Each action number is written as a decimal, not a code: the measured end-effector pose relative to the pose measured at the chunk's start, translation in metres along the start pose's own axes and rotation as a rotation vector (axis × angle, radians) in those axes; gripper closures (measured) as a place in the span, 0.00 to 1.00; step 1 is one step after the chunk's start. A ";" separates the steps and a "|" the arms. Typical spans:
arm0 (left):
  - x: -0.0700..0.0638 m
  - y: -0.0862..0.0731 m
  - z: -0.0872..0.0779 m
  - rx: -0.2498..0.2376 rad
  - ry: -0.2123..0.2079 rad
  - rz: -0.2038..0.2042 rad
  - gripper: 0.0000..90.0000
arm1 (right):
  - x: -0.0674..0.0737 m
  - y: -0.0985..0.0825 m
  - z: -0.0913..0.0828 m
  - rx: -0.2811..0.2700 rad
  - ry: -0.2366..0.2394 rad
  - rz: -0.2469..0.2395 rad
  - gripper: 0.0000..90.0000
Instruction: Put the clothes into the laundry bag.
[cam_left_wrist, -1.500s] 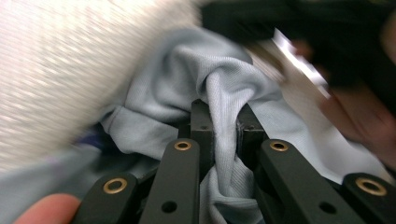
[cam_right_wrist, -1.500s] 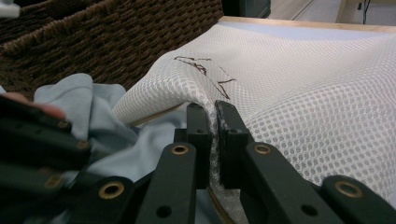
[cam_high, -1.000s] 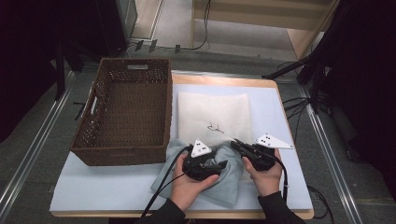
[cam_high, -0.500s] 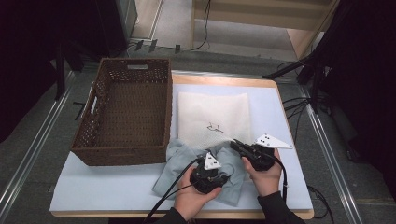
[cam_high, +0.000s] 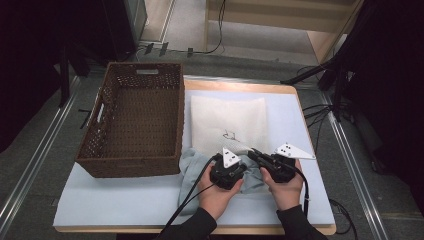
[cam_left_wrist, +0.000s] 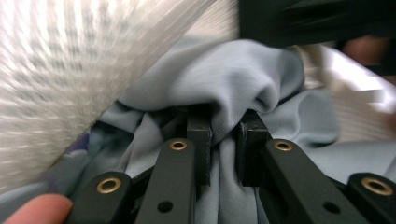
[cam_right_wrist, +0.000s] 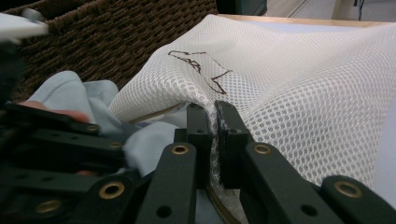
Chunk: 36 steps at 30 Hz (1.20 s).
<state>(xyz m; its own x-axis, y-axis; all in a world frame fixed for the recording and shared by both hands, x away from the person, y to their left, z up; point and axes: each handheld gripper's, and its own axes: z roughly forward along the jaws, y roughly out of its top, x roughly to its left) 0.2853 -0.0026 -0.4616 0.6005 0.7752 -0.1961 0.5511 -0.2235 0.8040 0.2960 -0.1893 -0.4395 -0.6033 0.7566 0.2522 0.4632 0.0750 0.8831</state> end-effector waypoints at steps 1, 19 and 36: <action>0.003 -0.002 0.005 0.012 -0.003 -0.018 0.88 | 0.000 0.000 0.000 0.000 0.000 0.000 0.96; -0.015 -0.015 -0.018 0.129 -0.107 0.086 0.40 | -0.003 -0.002 0.002 0.008 -0.007 -0.002 0.96; 0.003 0.005 0.001 0.029 0.119 -0.038 0.90 | 0.001 0.000 0.000 -0.004 0.003 -0.007 0.96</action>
<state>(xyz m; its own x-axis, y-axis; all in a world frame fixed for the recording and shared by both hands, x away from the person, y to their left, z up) 0.2902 -0.0024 -0.4589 0.5069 0.8477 -0.1563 0.5896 -0.2087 0.7803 0.2955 -0.1890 -0.4389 -0.6080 0.7544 0.2474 0.4565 0.0772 0.8864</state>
